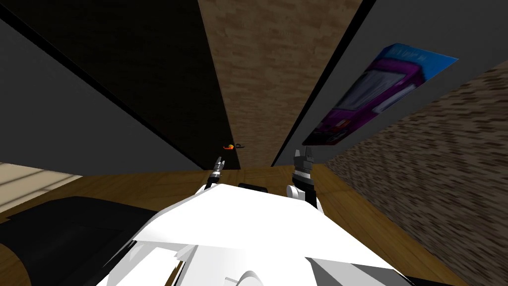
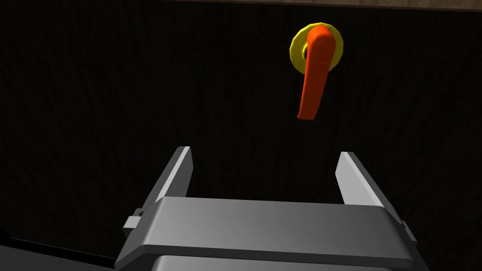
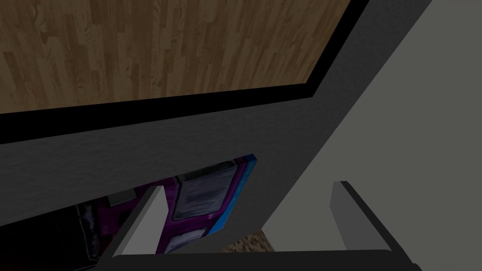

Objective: Pull the door open

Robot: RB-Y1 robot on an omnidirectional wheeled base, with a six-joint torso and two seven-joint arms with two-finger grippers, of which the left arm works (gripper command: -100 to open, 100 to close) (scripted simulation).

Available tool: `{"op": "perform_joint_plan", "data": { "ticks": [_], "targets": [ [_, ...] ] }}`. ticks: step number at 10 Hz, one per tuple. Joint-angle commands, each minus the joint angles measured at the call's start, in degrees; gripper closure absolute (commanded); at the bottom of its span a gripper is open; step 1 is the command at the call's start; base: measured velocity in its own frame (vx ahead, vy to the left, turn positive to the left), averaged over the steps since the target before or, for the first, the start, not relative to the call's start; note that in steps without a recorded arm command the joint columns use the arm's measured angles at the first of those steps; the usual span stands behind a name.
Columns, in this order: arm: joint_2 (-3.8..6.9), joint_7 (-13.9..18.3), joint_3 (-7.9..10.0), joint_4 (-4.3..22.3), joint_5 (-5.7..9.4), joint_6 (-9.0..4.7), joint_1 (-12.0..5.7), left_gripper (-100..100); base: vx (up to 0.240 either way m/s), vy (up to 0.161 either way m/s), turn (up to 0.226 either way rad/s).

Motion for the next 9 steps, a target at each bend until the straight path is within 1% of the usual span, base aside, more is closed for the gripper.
{"op": "perform_joint_plan", "data": {
  "ticks": [1, 9],
  "targets": [
    [0.27, 0.14, 0.42, 2.34, 0.03, 0.18, -0.22, -100, 0.160, 0.027, -0.073],
    [1.45, 0.92, 1.43, 10.04, 0.18, -0.95, -1.60, -100, 0.108, 0.020, -0.039]
  ]
}}
